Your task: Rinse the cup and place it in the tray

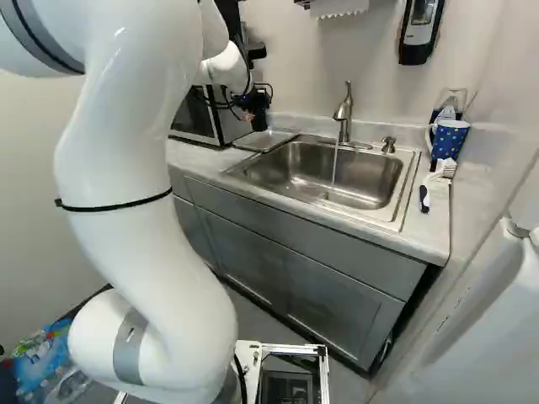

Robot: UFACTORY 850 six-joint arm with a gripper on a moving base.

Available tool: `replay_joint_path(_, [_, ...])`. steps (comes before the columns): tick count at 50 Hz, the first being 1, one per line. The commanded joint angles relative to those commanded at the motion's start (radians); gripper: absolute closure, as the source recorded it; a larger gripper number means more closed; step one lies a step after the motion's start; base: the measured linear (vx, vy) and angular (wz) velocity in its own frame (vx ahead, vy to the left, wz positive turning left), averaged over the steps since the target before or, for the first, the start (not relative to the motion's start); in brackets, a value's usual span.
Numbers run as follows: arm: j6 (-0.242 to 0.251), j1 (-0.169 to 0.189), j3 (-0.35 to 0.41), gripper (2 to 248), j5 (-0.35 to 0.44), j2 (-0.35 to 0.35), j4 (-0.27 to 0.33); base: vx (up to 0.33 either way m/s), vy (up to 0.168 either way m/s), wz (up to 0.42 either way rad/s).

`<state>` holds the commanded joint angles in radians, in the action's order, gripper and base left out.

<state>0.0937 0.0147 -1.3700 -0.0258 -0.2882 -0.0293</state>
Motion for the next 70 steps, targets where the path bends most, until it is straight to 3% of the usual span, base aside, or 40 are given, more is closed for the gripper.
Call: replay_joint_path(70, [0.0,0.0,-0.026,124,0.0,-0.112,0.0,0.0,0.0,0.0])
